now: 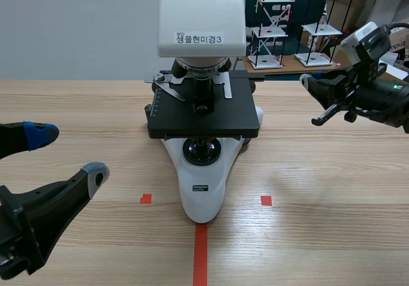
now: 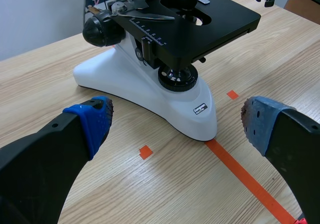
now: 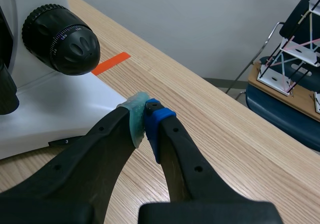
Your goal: Return to the home posture
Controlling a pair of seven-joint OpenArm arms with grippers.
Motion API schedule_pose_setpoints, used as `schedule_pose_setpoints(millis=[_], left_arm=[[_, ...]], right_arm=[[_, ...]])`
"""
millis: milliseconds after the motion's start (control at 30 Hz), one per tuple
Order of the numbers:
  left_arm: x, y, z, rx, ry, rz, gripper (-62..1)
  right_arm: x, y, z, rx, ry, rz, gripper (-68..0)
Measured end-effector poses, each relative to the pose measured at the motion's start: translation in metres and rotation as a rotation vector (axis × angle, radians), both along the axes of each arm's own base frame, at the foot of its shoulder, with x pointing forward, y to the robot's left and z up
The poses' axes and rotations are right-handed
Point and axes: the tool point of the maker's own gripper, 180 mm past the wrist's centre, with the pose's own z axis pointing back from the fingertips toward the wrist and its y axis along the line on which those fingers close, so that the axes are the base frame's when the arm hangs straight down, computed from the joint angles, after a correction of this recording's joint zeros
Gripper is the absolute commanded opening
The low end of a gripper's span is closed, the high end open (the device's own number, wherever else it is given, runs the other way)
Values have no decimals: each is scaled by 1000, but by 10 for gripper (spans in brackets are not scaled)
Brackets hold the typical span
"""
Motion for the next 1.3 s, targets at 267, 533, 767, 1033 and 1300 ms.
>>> schedule_pose_setpoints(millis=[267,533,767,1033,1300], left_arm=[[0,0,0,0,0,0,-69],[0,0,0,0,0,0,-69],[0,0,0,0,0,0,-69],[0,0,0,0,0,0,-69],[0,0,0,0,0,0,-69]], right_arm=[[0,0,0,0,0,0,-676],[0,0,0,0,0,0,-676],[0,0,0,0,0,0,-676],[0,0,0,0,0,0,-676],[9,-13,6,-9,-54,-84,-617]])
